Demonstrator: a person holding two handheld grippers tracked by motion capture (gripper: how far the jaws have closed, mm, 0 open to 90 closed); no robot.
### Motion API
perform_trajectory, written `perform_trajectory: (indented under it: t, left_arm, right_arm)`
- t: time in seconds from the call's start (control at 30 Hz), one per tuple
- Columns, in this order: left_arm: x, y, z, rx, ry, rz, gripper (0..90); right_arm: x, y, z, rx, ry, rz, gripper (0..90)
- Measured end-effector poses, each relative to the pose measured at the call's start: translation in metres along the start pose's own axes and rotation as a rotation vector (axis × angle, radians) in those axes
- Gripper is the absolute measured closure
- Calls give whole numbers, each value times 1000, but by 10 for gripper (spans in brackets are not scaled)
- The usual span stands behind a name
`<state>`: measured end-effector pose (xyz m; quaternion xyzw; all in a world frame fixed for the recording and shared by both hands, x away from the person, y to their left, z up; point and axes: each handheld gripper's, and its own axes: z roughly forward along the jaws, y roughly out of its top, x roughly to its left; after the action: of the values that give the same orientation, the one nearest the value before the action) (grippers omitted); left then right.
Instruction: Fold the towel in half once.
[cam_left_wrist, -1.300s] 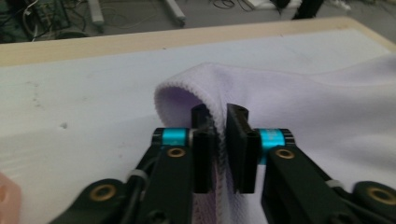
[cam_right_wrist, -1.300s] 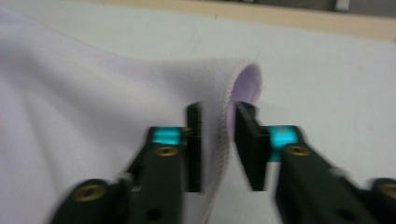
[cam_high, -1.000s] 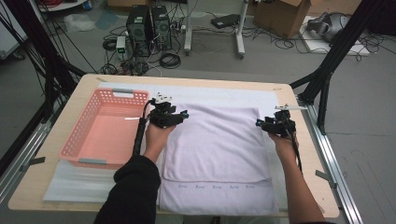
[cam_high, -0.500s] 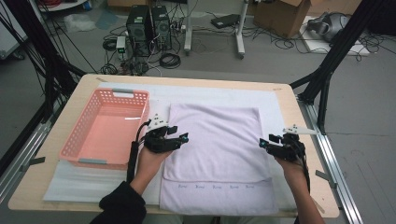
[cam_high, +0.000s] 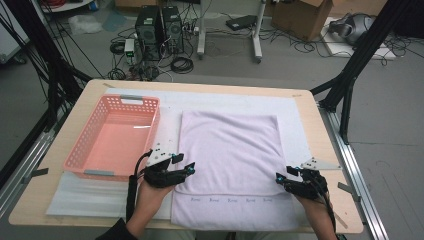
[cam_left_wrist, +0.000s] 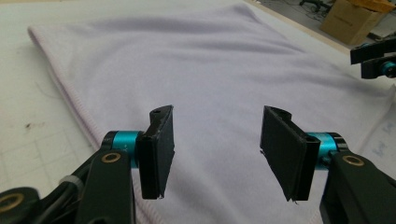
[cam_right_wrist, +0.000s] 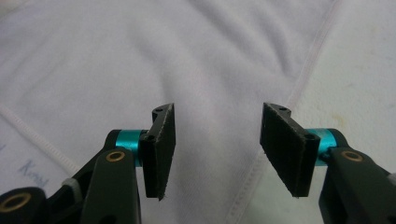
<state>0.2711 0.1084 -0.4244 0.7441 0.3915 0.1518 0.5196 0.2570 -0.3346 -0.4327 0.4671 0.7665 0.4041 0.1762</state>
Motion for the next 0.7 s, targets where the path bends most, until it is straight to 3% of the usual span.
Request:
perform_trajectory:
  t: [0.27, 0.4, 0.7]
  left_arm:
    - [0, -24, -18, 53, 24, -16, 470]
    - [-3, -35, -23, 86, 19, -24, 500]
    - [-11, -41, -24, 151, 40, 25, 565]
  right_arm:
    - [14, -17, -11, 54, -24, -42, 512]
    - [16, -26, -18, 53, -26, -27, 532]
    - [23, -31, -23, 52, -34, -64, 575]
